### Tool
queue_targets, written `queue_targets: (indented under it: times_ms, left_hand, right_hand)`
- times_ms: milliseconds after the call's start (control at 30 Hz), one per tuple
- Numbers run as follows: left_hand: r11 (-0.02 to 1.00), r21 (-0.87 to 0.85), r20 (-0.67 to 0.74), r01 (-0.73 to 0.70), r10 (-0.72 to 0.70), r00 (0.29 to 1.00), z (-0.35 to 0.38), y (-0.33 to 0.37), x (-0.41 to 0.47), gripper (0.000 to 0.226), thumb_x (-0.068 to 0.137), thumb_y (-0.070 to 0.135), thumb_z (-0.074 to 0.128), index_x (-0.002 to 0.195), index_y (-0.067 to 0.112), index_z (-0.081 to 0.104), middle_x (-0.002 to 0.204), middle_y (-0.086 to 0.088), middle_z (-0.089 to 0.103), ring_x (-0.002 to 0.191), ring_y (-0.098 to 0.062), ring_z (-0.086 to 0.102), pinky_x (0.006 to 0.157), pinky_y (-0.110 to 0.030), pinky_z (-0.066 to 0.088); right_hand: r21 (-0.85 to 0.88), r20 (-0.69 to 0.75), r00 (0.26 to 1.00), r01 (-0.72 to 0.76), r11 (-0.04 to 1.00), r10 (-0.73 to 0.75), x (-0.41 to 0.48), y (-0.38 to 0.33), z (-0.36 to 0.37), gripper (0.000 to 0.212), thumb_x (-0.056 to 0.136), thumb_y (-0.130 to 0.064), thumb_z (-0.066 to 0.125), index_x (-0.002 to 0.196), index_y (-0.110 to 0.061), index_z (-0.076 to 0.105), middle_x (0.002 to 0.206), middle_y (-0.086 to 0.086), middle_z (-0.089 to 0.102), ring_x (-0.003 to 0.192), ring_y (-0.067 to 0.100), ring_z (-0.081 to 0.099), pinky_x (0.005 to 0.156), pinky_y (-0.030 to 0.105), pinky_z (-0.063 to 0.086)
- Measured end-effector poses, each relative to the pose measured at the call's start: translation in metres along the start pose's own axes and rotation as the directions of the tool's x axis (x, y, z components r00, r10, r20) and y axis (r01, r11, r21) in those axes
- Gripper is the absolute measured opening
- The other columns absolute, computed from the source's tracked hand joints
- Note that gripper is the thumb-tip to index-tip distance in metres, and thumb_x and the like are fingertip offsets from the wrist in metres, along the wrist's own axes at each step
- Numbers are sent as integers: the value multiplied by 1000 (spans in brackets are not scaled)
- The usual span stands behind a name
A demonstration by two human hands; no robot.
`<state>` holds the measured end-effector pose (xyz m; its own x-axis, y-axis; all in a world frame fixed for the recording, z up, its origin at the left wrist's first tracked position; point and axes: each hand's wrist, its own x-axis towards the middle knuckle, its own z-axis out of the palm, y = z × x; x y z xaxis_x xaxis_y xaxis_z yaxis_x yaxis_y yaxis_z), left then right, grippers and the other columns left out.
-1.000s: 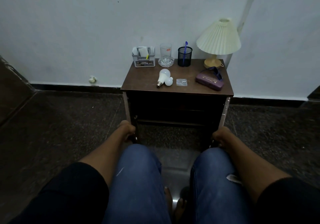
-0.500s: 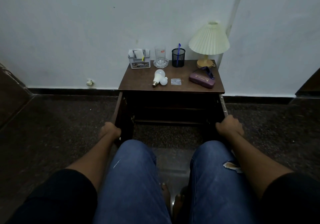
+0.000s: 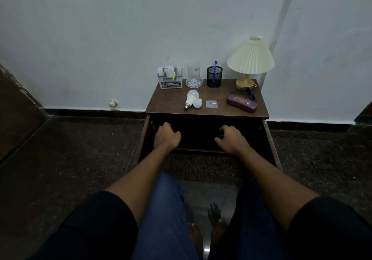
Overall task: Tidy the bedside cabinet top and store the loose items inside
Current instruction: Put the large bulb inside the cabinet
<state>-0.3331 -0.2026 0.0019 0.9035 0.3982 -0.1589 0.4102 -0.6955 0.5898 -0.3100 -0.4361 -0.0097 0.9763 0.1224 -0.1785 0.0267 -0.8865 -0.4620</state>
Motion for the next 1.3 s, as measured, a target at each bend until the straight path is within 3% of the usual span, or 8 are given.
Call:
queue_targets:
  times_ms: [167, 300, 467, 800, 967, 1067, 1133, 1300]
  left_hand:
    - [976, -213, 17, -47, 52, 999, 25, 18, 22, 41, 91, 28, 64, 130, 16, 58, 127, -6, 63, 114, -21, 60, 86, -27, 43]
    - [947, -319, 8, -33, 37, 999, 37, 15, 42, 32, 91, 22, 64, 123, 17, 64, 115, -2, 66, 98, -11, 57, 83, -24, 42]
    - [926, -376, -30, -40, 31, 999, 48, 7, 67, 25, 92, 17, 62, 116, 17, 69, 101, 6, 66, 98, -10, 62, 81, -21, 43]
    - [869, -491, -116, -62, 5, 993, 67, 38, 130, 19, 87, 13, 66, 105, 15, 71, 100, 2, 74, 94, -14, 68, 81, -21, 47]
    - [900, -425, -188, -93, 13, 982, 67, 50, 168, 28, 83, 16, 73, 110, 11, 68, 107, -5, 73, 99, -20, 68, 85, -30, 53]
    - [927, -366, -172, -87, 25, 985, 71, 50, 182, 36, 84, 21, 73, 117, 9, 66, 114, -8, 71, 107, -24, 66, 92, -38, 54]
    - [941, -329, -154, -79, 29, 988, 75, 49, 189, 38, 84, 23, 72, 118, 9, 65, 117, -10, 70, 110, -26, 65, 93, -38, 54]
    - [968, -237, -137, -79, 48, 989, 83, 46, 199, 34, 84, 20, 70, 117, 10, 68, 115, -12, 72, 110, -30, 66, 86, -34, 52]
  right_hand:
    - [82, -21, 997, 74, 994, -73, 18, 0, 14, 47, 92, -34, 67, 133, -15, 58, 131, 7, 61, 118, 23, 61, 99, 41, 54]
    - [188, -82, 992, 107, 976, -93, 40, -3, 27, 34, 92, -30, 68, 123, -17, 65, 120, 3, 68, 111, 20, 65, 94, 37, 55]
    - [299, -165, 985, 101, 949, -52, 79, -18, 34, 28, 91, -29, 71, 116, -17, 68, 112, -1, 72, 101, 14, 66, 84, 26, 50]
    - [394, -267, 961, 177, 902, -72, 169, -55, 36, 30, 85, -27, 72, 112, -16, 68, 108, 0, 72, 97, 16, 68, 86, 31, 53]
    - [255, -310, 937, 243, 936, -159, 223, -71, 15, 39, 88, -29, 72, 123, -13, 64, 120, 8, 69, 112, 23, 64, 91, 27, 45]
    - [88, -207, 966, 174, 981, -152, 250, -79, 5, 52, 94, -41, 63, 138, -15, 54, 137, 10, 61, 128, 32, 55, 105, 44, 45]
    - [-16, -143, 979, 141, 990, -142, 263, -81, 3, 56, 96, -47, 56, 144, -18, 49, 143, 10, 57, 133, 35, 50, 107, 47, 42]
    - [-203, -89, 984, 134, 970, -155, 279, -80, 12, 50, 99, -49, 46, 136, -15, 51, 136, 17, 60, 132, 39, 48, 110, 47, 34]
